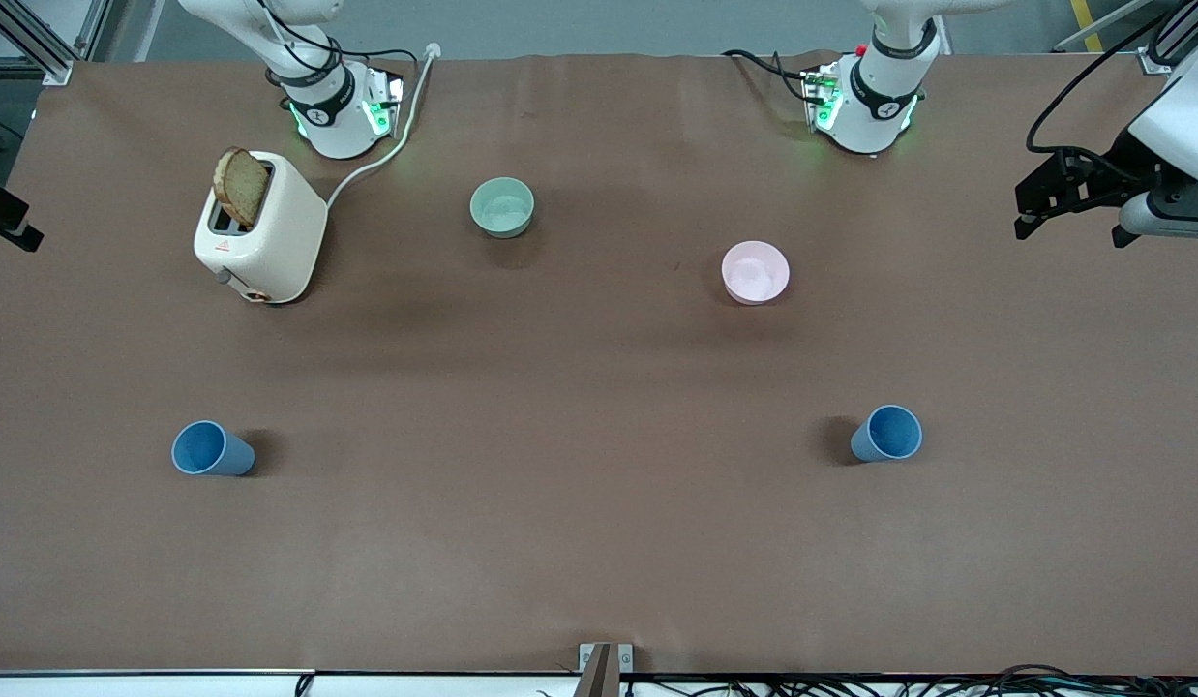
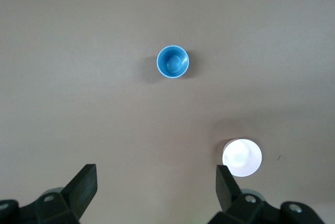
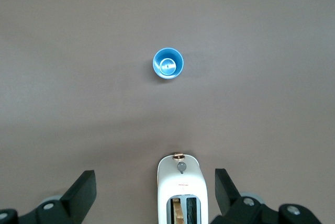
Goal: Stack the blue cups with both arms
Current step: 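Reach the left gripper and the right gripper down to the blue cups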
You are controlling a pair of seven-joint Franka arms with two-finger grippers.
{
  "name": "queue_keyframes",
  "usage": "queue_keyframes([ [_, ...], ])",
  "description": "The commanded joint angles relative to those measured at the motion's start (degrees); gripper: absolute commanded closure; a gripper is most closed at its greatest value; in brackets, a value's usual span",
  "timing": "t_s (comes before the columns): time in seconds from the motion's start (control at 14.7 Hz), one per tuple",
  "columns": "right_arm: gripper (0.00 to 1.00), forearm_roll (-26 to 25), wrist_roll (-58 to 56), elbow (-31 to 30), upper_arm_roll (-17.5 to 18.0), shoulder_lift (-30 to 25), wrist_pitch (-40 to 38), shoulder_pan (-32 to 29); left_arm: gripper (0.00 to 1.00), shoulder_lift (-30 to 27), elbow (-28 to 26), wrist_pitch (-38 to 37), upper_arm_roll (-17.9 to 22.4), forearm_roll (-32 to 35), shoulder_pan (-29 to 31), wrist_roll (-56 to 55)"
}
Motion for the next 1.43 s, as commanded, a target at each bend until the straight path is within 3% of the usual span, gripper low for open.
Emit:
queue_keyframes([
  [0.0,0.00,-1.2,0.7,0.2,-0.2,-0.4,-1.0,0.6,0.00,-0.3,0.8,-1.8,-0.2,1.0,0.0,0.3],
  [0.2,0.00,-1.2,0.6,0.1,-0.1,-0.3,-1.0,0.3,0.00,0.3,0.8,-1.3,0.1,1.3,0.0,0.5],
  [0.34,0.00,-1.1,0.5,0.0,-0.1,-0.3,-1.0,0.3,0.00,3.8,0.8,1.2,0.0,3.3,0.0,0.2],
  [0.82,0.00,-0.7,-0.3,0.2,-0.2,2.4,1.6,-0.5,0.00,20.1,-4.2,23.7,0.1,4.1,1.3,-0.4],
  [0.95,0.00,-0.3,-2.6,0.0,-0.2,5.6,5.4,-2.0,0.00,24.5,-4.9,29.5,0.1,4.0,1.5,-0.4],
  [1.16,0.00,-0.1,-10.8,-0.2,0.0,14.7,12.0,-4.0,0.00,31.0,-5.2,36.9,0.1,4.0,1.7,-0.4],
  [1.36,0.00,-0.2,-12.4,-1.6,-0.1,21.5,18.3,-4.9,0.02,34.7,-5.8,39.9,0.0,4.0,2.6,0.0],
])
